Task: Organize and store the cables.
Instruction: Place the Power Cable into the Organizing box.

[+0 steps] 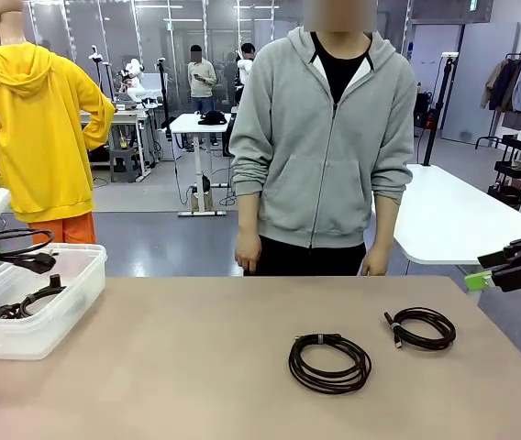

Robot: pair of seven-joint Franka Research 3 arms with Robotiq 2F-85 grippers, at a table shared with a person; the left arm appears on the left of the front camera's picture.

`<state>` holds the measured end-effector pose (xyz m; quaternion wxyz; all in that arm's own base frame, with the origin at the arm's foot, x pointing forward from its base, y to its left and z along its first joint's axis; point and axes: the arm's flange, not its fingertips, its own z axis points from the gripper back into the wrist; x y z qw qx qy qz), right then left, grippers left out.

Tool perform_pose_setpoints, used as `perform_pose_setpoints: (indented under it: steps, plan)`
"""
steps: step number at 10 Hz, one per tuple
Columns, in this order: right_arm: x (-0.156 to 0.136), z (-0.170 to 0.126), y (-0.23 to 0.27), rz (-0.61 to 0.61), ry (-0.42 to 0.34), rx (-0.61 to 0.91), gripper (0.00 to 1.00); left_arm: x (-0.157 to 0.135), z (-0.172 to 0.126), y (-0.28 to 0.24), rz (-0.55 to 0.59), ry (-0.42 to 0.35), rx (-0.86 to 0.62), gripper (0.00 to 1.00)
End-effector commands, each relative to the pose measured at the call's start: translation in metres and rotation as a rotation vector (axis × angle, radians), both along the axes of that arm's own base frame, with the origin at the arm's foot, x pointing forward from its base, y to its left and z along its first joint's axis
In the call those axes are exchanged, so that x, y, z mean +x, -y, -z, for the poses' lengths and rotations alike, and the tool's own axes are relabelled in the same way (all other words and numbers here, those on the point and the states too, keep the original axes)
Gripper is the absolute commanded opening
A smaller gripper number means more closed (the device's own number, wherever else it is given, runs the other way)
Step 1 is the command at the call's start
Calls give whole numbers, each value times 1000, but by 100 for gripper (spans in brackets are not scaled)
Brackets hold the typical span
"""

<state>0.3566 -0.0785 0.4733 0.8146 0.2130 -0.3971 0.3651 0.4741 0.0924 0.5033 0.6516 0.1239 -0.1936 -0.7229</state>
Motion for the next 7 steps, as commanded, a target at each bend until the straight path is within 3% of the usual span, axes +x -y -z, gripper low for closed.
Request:
perform_pose_setpoints:
  steps: [1, 5, 7]
  plan:
    - [-3, 1, 1, -21, 9, -6, 100, 6, -9, -6, -21, 14, -47, 18]
    - [-3, 1, 1, -21, 9, -6, 100, -1, 1, -5, -15, -2, -5, 18]
    - [-3, 1, 1, -21, 9, -6, 100, 18, 18, -18, 107, 26, 51, 18]
